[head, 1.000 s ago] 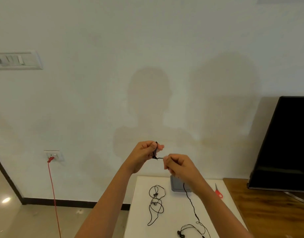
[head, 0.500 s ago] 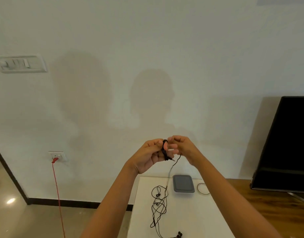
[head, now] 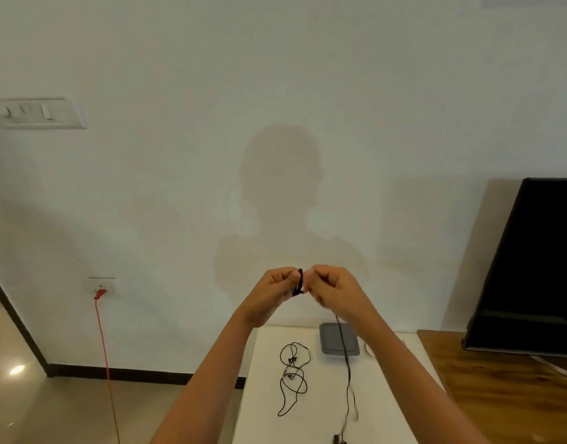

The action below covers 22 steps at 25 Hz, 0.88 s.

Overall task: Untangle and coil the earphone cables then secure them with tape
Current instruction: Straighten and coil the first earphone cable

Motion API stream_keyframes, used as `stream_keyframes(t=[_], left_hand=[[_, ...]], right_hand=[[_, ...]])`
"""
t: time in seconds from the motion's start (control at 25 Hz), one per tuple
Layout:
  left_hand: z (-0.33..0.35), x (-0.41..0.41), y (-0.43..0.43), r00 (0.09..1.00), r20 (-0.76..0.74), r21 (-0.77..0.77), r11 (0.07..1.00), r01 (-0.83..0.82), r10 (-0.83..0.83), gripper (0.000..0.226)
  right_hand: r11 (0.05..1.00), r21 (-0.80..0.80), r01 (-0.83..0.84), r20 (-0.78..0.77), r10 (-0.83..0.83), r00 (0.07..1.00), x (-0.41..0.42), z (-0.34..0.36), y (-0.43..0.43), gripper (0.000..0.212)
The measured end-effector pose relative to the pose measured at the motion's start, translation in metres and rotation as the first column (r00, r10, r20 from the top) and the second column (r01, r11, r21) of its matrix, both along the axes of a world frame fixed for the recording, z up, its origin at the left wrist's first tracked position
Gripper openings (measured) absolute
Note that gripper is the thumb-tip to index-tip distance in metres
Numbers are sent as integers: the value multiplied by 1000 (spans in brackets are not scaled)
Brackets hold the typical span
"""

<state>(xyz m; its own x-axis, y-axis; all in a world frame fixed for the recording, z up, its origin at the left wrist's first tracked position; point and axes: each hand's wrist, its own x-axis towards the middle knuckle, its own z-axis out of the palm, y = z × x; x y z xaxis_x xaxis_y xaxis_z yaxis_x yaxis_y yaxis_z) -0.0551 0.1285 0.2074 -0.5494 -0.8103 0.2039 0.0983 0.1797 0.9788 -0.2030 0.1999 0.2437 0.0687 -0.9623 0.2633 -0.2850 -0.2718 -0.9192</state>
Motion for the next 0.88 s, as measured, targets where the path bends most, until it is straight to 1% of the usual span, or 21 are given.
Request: stream_keyframes(t=[0.04,0.12,0.16,0.24,0.32,0.4,0.44,0.52,0.6,0.72,0.8,0.88], left_hand=[[-3,-1,3,1000,7,14,1000,16,-16,42],[-5,-3,9,999,27,35,999,41,-42,32],[-3,-5,11,998,27,41,998,56,-57,32],[4,-7,15,994,-13,75,992,106,-105,35],[13,-10,17,981,-143,124,981,152,-134,34],[22,-9,17,948,-294,154,973,170,-119,29],[25,-8,15,934,-345,165,973,162,-97,28],[26,-5,8,921,-389,180,977,112,-34,27],[24,-4,1,927,-374,180,983,41,30,27],[17,1,-7,954,-280,139,988,-71,108,28],[12,4,-8,976,-181,107,989,-105,123,28],[9,4,-7,994,-98,61,997,-51,57,30]], right_hand=[[998,-43,34,-30,-36,999,-3,12,-4,32],[990,-100,100,-102,-110,989,-10,28,-20,36],[988,-96,120,-114,-130,985,-14,32,-30,36],[991,-41,130,-94,-134,987,-23,27,-51,36],[993,62,101,-56,-98,994,-29,9,-64,29],[986,160,41,23,-46,999,-31,-17,-65,22],[980,200,21,66,-35,997,-29,-30,-62,22],[971,238,5,106,-31,994,-22,-50,-49,27],[975,222,-29,116,3,993,-14,-59,-32,35],[986,147,-77,104,62,993,-6,-55,-7,32],[994,89,-57,33,54,998,-4,-37,0,28],[1000,28,-10,-86,12,996,-5,-14,-2,27]])
